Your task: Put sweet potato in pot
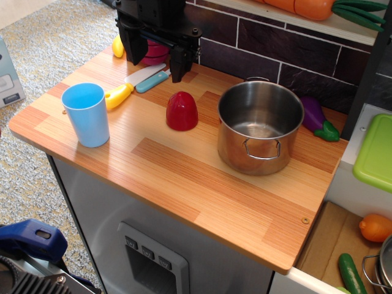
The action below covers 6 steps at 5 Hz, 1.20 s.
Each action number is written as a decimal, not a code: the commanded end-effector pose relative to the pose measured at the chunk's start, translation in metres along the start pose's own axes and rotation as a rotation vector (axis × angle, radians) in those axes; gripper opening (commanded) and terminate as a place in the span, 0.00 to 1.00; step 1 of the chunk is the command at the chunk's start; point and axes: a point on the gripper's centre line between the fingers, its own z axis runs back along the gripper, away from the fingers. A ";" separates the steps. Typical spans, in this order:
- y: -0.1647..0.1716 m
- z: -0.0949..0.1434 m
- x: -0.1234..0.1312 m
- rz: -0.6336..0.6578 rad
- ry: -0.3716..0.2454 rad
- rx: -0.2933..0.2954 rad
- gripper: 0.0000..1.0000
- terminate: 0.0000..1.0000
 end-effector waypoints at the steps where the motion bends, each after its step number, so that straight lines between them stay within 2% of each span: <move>1: 0.000 0.000 0.000 0.000 0.000 0.000 1.00 0.00; 4: -0.009 -0.039 0.020 0.001 -0.088 -0.097 1.00 0.00; 6: -0.009 -0.071 0.022 0.000 -0.099 -0.163 1.00 0.00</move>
